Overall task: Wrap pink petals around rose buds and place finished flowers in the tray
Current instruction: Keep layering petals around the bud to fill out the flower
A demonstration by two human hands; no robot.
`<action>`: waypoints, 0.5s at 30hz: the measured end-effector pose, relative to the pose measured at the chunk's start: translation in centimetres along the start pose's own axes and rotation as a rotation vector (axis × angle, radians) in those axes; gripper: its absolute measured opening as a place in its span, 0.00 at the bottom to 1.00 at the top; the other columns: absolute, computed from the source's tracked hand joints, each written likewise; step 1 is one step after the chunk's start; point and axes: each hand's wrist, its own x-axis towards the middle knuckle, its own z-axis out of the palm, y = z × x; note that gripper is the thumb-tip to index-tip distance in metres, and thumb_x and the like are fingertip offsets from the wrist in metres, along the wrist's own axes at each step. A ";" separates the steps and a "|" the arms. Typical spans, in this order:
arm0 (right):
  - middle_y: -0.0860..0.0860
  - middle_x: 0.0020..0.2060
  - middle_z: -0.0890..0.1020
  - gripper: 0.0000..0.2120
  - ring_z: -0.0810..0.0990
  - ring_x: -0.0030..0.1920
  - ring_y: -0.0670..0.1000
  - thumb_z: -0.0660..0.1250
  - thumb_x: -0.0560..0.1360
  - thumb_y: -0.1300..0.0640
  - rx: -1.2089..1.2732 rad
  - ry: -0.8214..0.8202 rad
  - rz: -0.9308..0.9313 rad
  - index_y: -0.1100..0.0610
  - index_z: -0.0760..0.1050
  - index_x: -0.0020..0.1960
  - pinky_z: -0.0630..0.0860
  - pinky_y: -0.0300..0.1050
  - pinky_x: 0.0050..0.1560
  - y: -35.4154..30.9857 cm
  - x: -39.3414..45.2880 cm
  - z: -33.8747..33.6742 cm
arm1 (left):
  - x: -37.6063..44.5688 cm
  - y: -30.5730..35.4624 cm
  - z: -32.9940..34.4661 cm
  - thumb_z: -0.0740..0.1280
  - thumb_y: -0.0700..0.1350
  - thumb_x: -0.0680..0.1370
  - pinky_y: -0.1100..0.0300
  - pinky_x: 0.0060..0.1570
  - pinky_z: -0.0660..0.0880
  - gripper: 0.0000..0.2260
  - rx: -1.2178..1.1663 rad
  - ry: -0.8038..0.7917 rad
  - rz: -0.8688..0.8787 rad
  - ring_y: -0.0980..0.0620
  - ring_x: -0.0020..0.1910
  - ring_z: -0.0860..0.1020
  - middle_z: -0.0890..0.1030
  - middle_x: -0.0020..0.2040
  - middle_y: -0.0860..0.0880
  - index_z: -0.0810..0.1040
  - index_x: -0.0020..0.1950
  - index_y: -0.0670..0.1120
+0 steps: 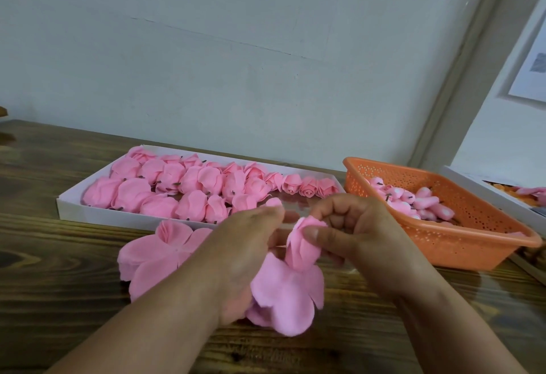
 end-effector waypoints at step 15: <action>0.65 0.27 0.75 0.08 0.72 0.26 0.51 0.70 0.72 0.66 -0.036 0.119 0.002 0.57 0.77 0.36 0.69 0.37 0.25 0.6 0.4 0.6 | 0.2 -0.7 0.0 0.69 0.39 0.74 0.62 0.42 0.81 0.07 0.041 -0.016 0.069 0.50 0.43 0.84 0.86 0.44 0.42 0.85 0.49 0.41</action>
